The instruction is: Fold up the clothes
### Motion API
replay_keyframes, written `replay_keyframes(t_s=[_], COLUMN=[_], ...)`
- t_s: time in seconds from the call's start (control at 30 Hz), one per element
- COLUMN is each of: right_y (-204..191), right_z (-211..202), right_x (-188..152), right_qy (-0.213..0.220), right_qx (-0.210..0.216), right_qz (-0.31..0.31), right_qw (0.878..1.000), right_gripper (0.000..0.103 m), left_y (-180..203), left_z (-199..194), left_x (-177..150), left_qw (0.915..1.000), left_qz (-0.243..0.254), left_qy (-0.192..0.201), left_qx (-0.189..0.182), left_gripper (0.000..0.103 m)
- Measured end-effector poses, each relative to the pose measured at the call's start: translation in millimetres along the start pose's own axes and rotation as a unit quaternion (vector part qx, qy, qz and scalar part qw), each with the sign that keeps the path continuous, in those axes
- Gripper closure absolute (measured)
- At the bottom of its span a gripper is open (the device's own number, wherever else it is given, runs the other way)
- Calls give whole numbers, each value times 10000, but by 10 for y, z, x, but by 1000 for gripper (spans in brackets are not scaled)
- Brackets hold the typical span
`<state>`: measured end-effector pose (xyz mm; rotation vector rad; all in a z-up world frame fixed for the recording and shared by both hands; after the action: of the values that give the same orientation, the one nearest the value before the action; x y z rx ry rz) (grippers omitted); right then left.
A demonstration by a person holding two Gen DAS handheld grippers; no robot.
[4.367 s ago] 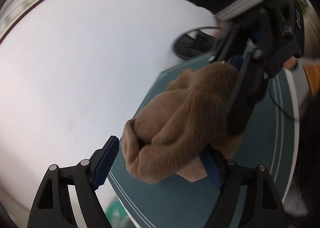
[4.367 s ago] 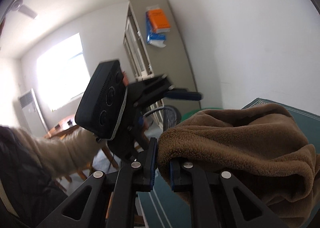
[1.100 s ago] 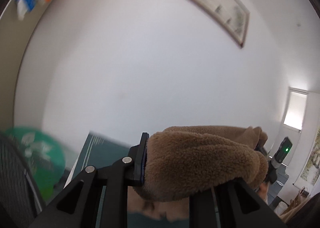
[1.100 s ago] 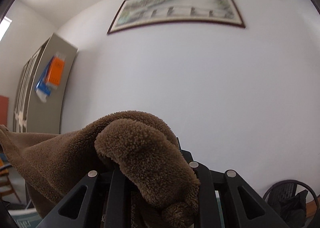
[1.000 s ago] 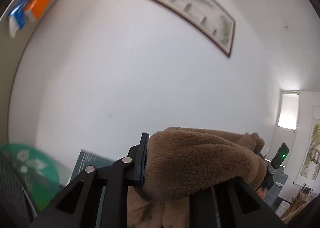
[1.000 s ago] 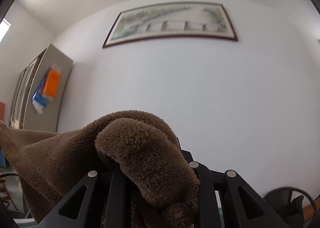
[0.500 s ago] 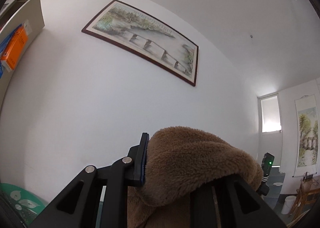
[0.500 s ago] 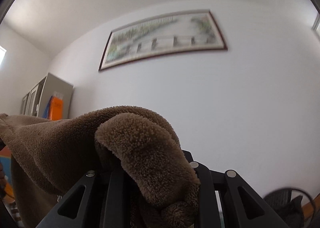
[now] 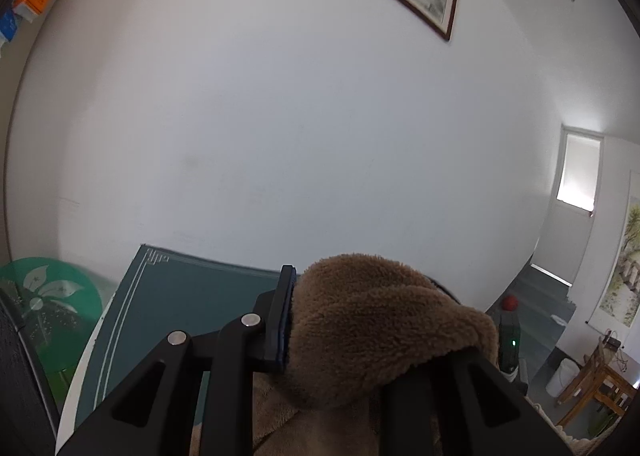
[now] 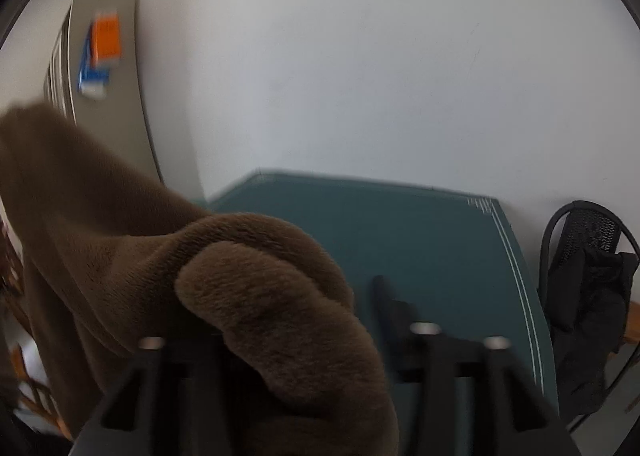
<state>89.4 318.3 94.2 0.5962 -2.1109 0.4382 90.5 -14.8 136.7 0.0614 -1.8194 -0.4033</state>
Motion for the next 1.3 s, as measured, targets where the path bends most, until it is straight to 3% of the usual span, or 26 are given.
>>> replay_keyframes(t_s=[0.17, 0.27, 0.4, 0.53, 0.57, 0.6, 0.63, 0.7, 0.97, 1.03, 1.2, 1.3], right_y=[87, 149, -42, -235, -224, -212, -201, -178, -78, 97, 595, 868], right_z=[141, 43, -44, 39, -2, -43, -84, -167, -507, -496, -426, -329], right_x=[-247, -126, -72, -243, -218, -193, -167, -117, 89, 0, -298, -544], right_qy=[-89, 108, 418, 304, 401, 497, 594, 787, 1551, 1405, 858, 451], right_qx=[-703, -1012, -1165, -1282, -1239, -1196, -1153, -1065, -706, -746, -904, -994], right_qz=[-288, -441, -1035, -1439, -1333, -1227, -1120, -906, -44, 367, 1485, 2096], right_qw=[9971, 9938, 9869, 9808, 9825, 9840, 9852, 9870, 9854, 9866, 9810, 9717], right_gripper=[25, 25, 25, 28, 37, 66, 78, 85, 91, 91, 91, 90], left_y=[-6, -55, -118, -195, -212, -231, -234, -244, -385, -408, -422, -442], left_z=[226, 258, 269, 246, 238, 232, 203, 171, 146, 201, 578, 910], left_x=[-36, -59, -59, -65, -63, -64, -62, -67, -143, -196, -578, -959], left_qw=[10000, 10000, 9999, 9996, 9996, 9996, 9995, 9994, 9977, 9972, 9932, 9853], left_qz=[-17, -4, -137, -268, -276, -287, -302, -339, -607, -624, -411, -227], left_qy=[-93, -85, -103, -89, -76, -73, -79, -89, -247, -367, -1006, -1588], left_qx=[22, 37, -15, -32, -8, 11, 29, 46, 149, 185, 410, 586], left_gripper=[80, 80, 80, 80, 80, 80, 80, 80, 78, 70, 28, 27])
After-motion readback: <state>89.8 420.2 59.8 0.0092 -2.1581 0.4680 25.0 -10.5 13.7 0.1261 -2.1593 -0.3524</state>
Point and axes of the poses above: each gripper's, at about its wrist camera, not at the fingertips, and z roughly the way its jaws point, y to its right, x to its top, the point moved 6 cm from there along z, roughly the way its jaws point, and after that the axes turned 10 degrees about x, right-handed, at the moved point
